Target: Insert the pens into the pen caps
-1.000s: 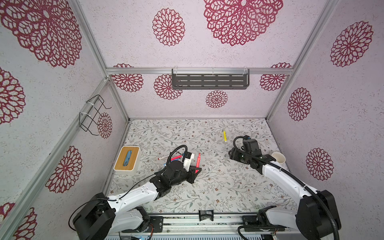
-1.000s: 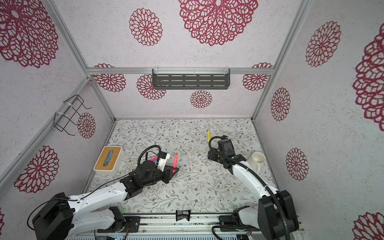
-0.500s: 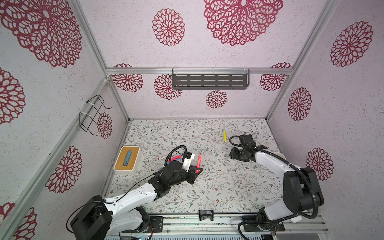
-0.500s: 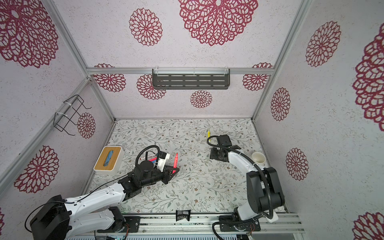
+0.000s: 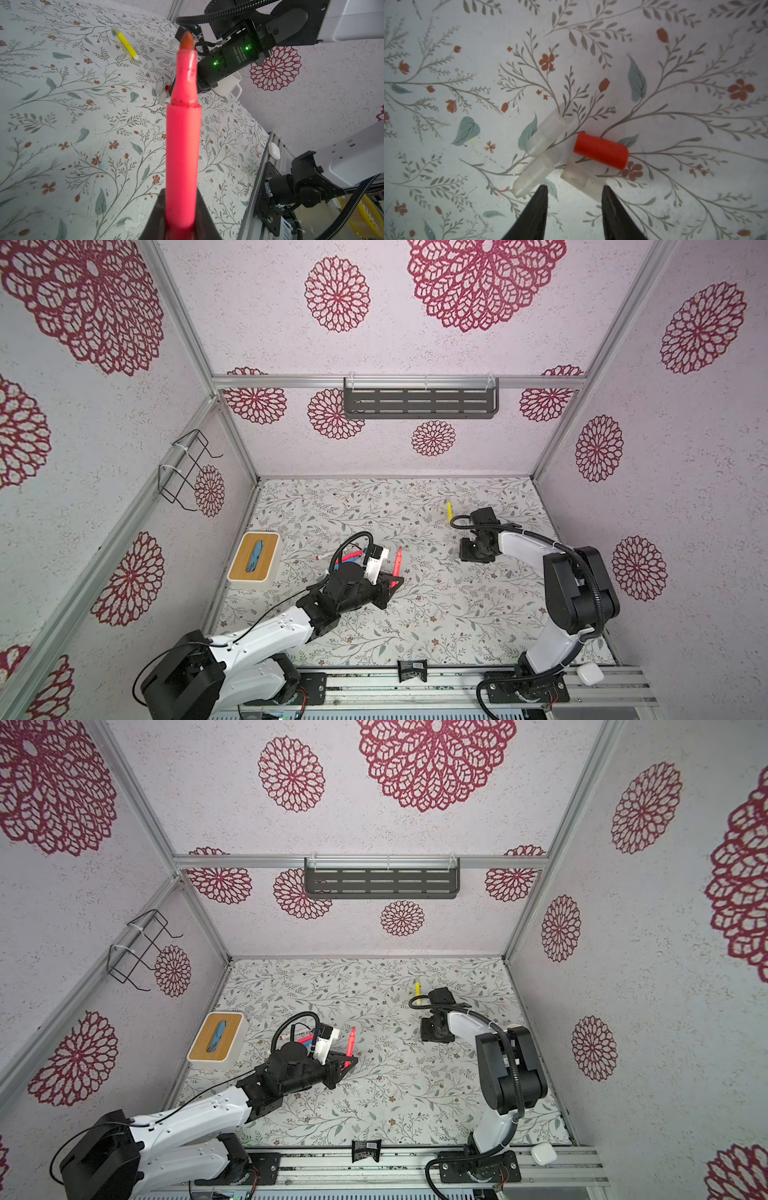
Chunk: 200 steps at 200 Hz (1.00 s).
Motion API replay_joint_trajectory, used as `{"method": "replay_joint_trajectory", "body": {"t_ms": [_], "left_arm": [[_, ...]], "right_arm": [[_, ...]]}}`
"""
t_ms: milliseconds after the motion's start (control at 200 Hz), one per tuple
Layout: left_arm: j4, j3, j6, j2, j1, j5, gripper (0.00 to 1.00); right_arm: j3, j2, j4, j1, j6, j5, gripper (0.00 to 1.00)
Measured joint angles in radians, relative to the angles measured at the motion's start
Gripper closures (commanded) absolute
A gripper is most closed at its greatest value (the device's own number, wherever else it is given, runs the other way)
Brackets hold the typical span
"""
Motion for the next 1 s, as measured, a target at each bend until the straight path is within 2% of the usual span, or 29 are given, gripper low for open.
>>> {"method": "replay_joint_trajectory", "body": {"t_ms": [495,761,1001], "left_arm": [[0.002,0.0,0.017,0.004,0.002,-0.011,1.0],[0.002,0.0,0.018,0.005,0.002,-0.012,1.0],[0.002,0.0,0.019,0.005,0.002,-0.013,1.0]], "right_arm": [[0.009,0.029,0.001,-0.002,-0.032,0.009,0.62],[-0.027,0.027,0.026,-0.001,-0.032,0.006,0.74],[-0.057,0.011,0.059,0.017,-0.032,0.008,0.79]]}}
